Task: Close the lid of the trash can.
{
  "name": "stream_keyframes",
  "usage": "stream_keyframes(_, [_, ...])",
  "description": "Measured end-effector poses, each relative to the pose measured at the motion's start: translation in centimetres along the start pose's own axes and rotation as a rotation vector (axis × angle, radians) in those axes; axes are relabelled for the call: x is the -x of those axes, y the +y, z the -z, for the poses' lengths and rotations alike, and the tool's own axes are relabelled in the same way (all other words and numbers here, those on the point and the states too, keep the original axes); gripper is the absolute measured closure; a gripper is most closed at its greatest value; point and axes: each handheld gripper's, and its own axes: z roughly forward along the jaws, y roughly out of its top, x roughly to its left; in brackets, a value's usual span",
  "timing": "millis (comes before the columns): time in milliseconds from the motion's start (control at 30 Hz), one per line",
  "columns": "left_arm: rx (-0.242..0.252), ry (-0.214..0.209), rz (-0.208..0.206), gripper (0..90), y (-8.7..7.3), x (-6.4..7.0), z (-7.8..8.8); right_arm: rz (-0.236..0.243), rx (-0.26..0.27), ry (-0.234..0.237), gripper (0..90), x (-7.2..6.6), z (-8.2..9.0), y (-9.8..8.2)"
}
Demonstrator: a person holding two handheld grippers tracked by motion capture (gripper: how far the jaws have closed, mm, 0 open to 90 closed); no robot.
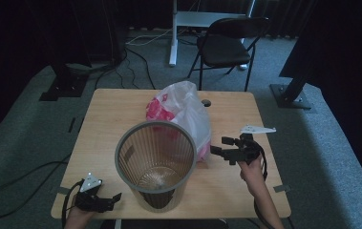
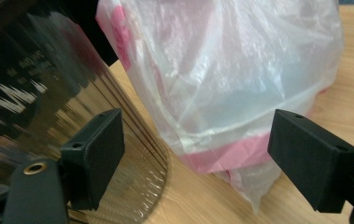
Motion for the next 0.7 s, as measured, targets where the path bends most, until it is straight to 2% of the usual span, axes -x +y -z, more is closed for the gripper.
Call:
stream_keyframes(233, [0.0, 0.0, 0.0, 0.9, 0.0, 0.0, 0.0, -0.012, -0.004, -0.034, 18.0, 0.7, -0.2, -1.7])
stream_keyframes(467, [-0.001, 0.0, 0.0, 0.9, 0.0, 0.0, 0.0, -0.026, -0.008, -0.039, 18.0, 1.3, -0.2, -3.2])
stream_keyframes(600, [-0.003, 0.002, -0.001, 0.9, 0.0, 0.0, 0.0, -0.068, 0.019, -0.035, 18.0, 2.0, 0.1, -4.4])
stream_keyframes(700, [-0.003, 0.001, -0.001, 0.9, 0.0, 0.0, 0.0, -0.076, 0.021, -0.053, 17.9, 2.3, 0.2, -5.1])
